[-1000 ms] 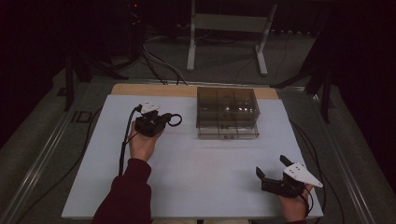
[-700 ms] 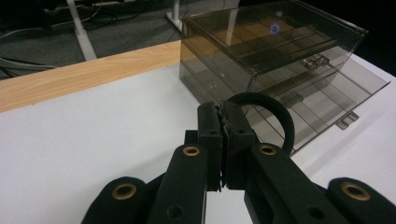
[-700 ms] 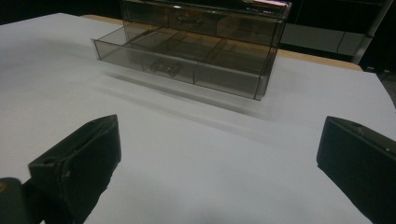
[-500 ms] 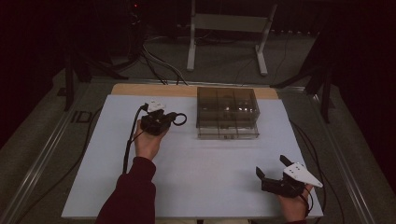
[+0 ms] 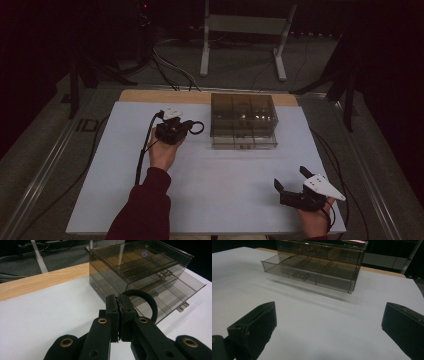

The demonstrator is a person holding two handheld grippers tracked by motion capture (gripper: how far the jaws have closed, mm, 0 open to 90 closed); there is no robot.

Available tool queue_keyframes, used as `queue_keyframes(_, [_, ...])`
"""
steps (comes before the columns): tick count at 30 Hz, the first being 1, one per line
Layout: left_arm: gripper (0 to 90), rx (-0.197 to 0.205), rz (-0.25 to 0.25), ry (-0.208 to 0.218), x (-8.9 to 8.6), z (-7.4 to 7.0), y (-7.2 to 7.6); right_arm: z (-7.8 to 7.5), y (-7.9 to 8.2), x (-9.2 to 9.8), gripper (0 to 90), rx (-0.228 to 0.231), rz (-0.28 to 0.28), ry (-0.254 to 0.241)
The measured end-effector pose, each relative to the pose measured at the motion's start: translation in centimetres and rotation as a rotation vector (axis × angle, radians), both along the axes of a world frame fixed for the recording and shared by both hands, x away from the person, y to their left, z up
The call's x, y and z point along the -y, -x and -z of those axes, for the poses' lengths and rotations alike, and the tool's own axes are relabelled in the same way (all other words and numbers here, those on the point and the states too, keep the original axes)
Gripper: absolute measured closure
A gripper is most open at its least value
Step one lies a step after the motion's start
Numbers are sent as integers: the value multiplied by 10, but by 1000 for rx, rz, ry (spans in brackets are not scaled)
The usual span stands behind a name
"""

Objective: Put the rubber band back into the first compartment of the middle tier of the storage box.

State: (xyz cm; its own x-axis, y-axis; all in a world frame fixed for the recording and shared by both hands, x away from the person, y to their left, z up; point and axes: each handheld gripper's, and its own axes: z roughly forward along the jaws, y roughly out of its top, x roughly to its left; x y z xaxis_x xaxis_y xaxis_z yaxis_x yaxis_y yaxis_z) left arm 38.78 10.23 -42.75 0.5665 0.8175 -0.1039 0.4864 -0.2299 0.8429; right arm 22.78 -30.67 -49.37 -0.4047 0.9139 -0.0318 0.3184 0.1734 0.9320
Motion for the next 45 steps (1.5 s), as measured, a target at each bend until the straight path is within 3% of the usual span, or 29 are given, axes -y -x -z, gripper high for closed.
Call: queue_keyframes(45, [891,-20,20,-20,38,12,-11,0,0,1,2,1,-2,3])
